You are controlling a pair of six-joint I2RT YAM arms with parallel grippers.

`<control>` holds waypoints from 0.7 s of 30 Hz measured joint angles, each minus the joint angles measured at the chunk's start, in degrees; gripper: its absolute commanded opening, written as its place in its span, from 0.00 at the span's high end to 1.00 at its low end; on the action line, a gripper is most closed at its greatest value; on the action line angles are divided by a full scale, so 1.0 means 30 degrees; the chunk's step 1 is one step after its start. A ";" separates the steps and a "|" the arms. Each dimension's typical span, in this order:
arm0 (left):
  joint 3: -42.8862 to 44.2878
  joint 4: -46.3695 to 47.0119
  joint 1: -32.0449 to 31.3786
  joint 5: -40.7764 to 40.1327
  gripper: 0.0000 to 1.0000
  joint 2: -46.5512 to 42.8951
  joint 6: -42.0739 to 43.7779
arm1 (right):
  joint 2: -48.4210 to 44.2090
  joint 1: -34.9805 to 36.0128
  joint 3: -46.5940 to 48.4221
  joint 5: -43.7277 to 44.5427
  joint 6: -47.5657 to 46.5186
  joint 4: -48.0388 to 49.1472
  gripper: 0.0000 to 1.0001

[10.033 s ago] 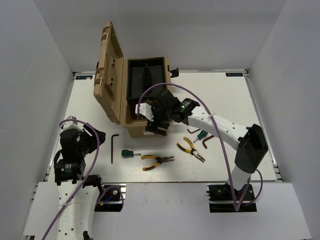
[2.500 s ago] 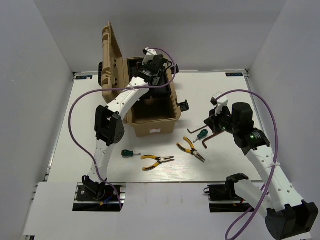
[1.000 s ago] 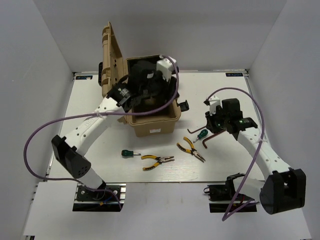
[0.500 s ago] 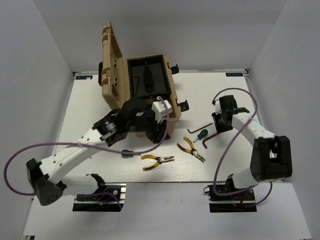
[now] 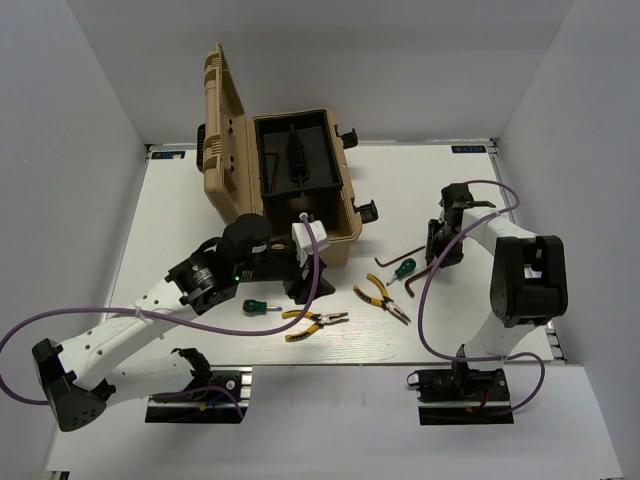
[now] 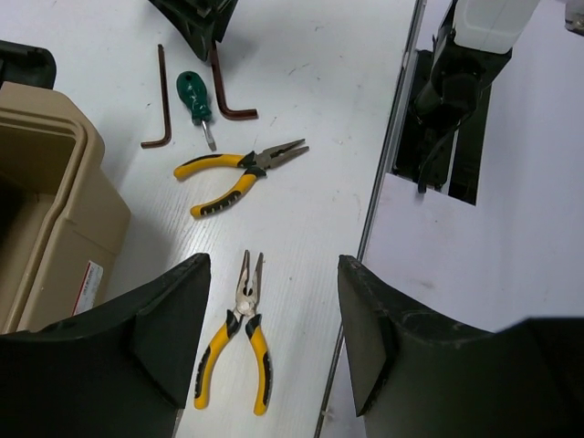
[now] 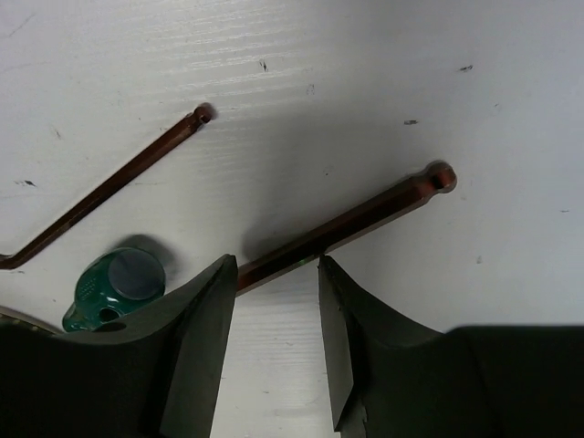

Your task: Sort the tools into containers

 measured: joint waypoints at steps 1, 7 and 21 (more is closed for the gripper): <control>-0.0109 0.0007 -0.0029 0.0007 0.32 0.0007 0.0029 | 0.0000 0.0007 -0.0007 -0.0044 0.0262 -0.0036 0.52; -0.0219 0.0262 -0.0051 0.0000 0.32 0.0007 0.0153 | -0.0117 0.0015 -0.0896 0.0022 0.1530 0.0102 0.52; -0.0750 0.0714 -0.0066 -0.0211 0.32 0.0117 0.0124 | -0.0124 0.0277 -0.1137 0.1020 0.3934 0.0532 0.89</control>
